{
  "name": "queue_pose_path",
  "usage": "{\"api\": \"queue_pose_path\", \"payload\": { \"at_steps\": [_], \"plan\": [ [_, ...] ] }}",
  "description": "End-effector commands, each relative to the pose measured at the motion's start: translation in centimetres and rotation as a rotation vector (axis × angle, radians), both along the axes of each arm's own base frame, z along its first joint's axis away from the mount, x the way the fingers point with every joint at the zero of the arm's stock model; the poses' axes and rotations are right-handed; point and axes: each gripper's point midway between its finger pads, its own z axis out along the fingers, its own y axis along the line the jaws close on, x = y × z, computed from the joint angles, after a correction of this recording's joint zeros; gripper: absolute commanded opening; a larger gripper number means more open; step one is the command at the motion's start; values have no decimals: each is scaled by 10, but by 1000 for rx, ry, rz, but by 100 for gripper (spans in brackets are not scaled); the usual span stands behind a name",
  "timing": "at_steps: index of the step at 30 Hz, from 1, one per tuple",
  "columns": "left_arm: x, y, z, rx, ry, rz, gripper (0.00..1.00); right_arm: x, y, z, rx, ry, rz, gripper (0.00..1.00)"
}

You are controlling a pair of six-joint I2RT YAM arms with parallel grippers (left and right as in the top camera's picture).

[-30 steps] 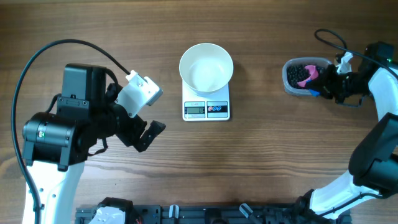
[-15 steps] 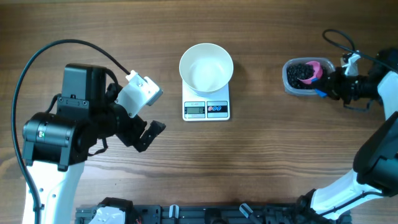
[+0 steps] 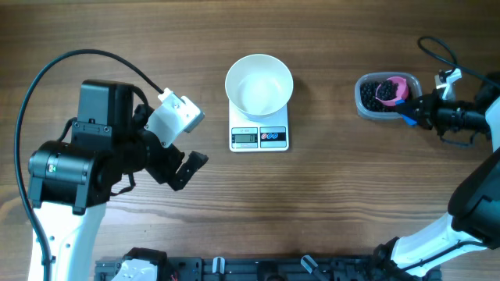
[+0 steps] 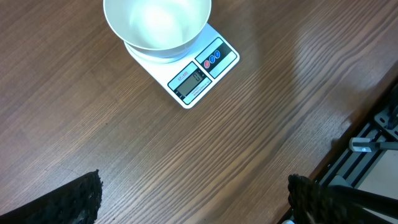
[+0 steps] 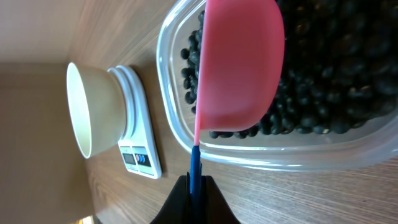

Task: Scoop item into bowl and weigh 150g on scale
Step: 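Lift the filled pink scoop out of the bean tub with the right gripper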

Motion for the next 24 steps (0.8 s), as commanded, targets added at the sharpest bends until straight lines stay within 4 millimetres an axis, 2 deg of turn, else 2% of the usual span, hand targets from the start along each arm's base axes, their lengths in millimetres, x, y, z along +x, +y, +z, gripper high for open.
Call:
{"api": "queue_pose_path", "payload": {
  "at_steps": [1, 12, 24],
  "plan": [
    [0, 0, 7, -9, -23, -8, 100, -2, 8, 3, 46, -41, 42, 4],
    [1, 0, 7, -9, -23, -8, 100, -12, 19, 12, 110, -39, 70, 4],
    [1, 0, 7, -9, -23, -8, 100, -8, 31, 38, 207, -119, 70, 5]
  ]
}}
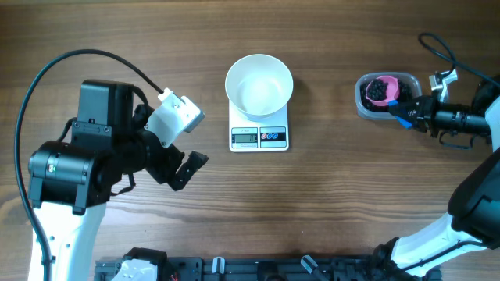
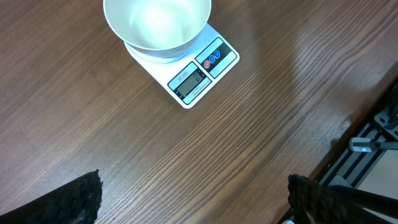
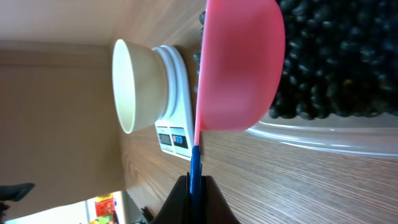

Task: Scoop item into bowl and weigh 150g on scale
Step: 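Lift the filled pink scoop out of the bean tub with the right gripper, then carry the scoop with the right gripper over the white bowl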

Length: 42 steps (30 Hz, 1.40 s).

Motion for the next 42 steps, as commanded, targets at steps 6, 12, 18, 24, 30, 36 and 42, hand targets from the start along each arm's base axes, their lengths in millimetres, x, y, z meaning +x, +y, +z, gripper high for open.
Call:
{"api": "queue_pose_path", "payload": {
  "at_steps": [6, 12, 18, 24, 30, 36, 42],
  "plan": [
    [1, 0, 7, -9, -23, -8, 100, 3, 20, 19, 59, -70, 40, 5],
    [1, 0, 7, -9, -23, -8, 100, 5, 45, 28, 68, -82, 98, 5],
    [1, 0, 7, -9, -23, -8, 100, 11, 76, 50, 106, -136, 149, 5],
    [1, 0, 7, -9, -24, -8, 100, 15, 111, 68, 92, -185, 215, 5],
    [1, 0, 7, -9, -23, -8, 100, 18, 145, 77, 96, -216, 282, 5],
    [0, 0, 7, -9, -23, -8, 100, 18, 187, 71, 16, -283, 397, 5],
    [1, 0, 7, -9, -24, -8, 100, 20, 213, 57, -108, -329, 462, 4]
  ]
}}
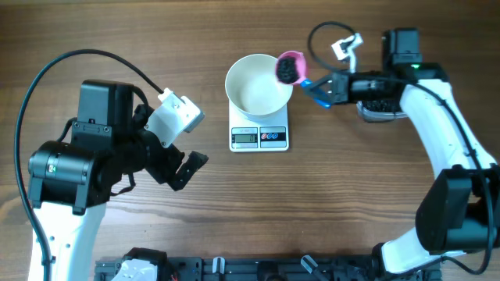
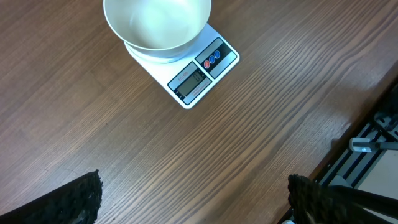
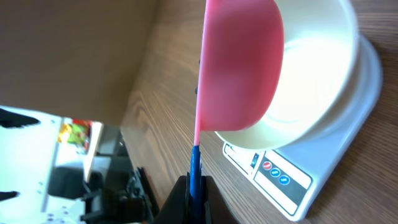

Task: Scoop item into bowl and weigh 150g on scale
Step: 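Carry the scoop with the right gripper over the white bowl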

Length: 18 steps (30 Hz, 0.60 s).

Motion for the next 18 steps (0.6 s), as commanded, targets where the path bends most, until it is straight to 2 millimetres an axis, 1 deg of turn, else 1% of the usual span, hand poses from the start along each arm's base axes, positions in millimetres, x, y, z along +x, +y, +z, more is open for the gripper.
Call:
{"api": "queue_pose_path", "payload": {
  "at_steps": [1, 2, 7, 12, 18],
  "plan": [
    [1, 0, 7, -9, -24, -8, 100, 1, 5, -8, -123, -54, -7, 4],
    [0, 0, 7, -9, -23, -8, 100, 2, 6, -11, -152, -71, -2, 4],
    [1, 0, 7, -9, -24, -8, 100, 7, 16, -15, -213, -187, 49, 5],
    [1, 0, 7, -9, -23, -8, 100, 14, 19, -23, -313, -272, 63, 5],
    [1, 0, 7, -9, -23, -8, 100, 21, 26, -26, -385, -365, 87, 5]
  ]
}}
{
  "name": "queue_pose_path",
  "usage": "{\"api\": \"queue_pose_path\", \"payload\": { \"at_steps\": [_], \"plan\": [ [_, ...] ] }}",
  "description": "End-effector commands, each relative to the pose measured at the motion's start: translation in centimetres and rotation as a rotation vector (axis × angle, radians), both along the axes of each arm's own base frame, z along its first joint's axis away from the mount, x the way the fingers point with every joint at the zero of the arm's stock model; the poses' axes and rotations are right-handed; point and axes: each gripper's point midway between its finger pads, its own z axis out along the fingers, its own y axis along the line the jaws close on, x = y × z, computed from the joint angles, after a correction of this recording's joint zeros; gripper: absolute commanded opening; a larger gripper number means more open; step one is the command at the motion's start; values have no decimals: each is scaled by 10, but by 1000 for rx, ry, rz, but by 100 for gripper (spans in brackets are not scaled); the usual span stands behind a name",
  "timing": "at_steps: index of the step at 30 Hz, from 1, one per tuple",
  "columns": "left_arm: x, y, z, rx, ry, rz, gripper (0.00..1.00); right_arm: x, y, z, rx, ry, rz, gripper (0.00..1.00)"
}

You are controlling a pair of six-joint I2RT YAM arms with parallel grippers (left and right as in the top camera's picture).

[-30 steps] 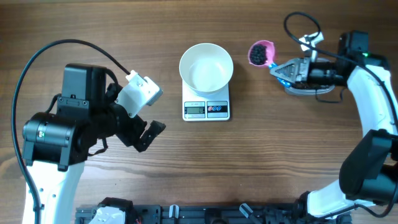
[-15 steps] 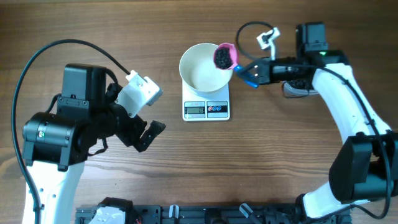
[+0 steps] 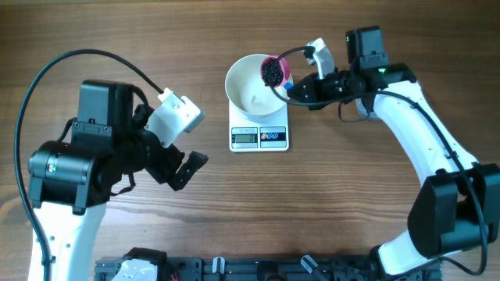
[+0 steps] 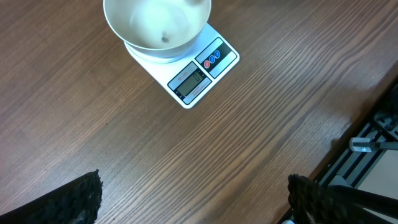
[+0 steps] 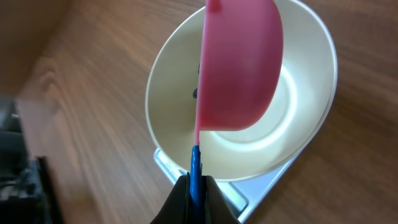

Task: Scoop item into bowl and weigh 150g on scale
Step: 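Carry the scoop with the right gripper over the white bowl, then tilt the scoop with the right gripper to pour beans into the bowl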

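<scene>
The white bowl [image 3: 256,87] stands on the white digital scale [image 3: 259,136] at the table's middle back. My right gripper [image 3: 303,89] is shut on the blue handle [image 5: 195,163] of the pink scoop [image 3: 273,72], holding it over the bowl's right half, tilted, with dark beans showing in it. In the left wrist view one dark bean [image 4: 163,38] lies inside the bowl [image 4: 134,37]. My left gripper [image 3: 187,168] hangs open over bare wood at the left, its fingertips [image 4: 81,199] far apart. The bean container is hidden under the right arm.
A black rail with fixtures [image 3: 234,269] runs along the table's front edge. The left arm's cable [image 3: 70,58] loops over the back left. The right arm [image 3: 414,117] reaches in from the right side of the table.
The scoop was at the bowl's right rim; now it is over the bowl's inside and more tilted. A dark bean now lies in the bowl. The left arm is unchanged.
The scoop sat in the bean container at the far right, held by my right gripper. Then it was lifted a little with beans in it. Later it was at the bowl's right rim, and now it is tilted over the bowl. The left arm never moved.
</scene>
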Motion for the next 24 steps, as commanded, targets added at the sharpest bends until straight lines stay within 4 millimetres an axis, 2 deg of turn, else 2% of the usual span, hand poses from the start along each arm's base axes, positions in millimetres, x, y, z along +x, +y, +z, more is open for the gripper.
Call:
{"api": "queue_pose_path", "payload": {
  "at_steps": [1, 10, 24],
  "plan": [
    [0, 0, 7, -9, -23, -8, 100, 6, 2, 5, -77, -115, 25, 5],
    [0, 0, 7, -9, -23, -8, 100, 9, 6, 2, -133, -163, 33, 5],
    [0, 0, 7, -9, -23, -8, 100, 18, -7, -9, -306, -251, 41, 5]
  ]
}}
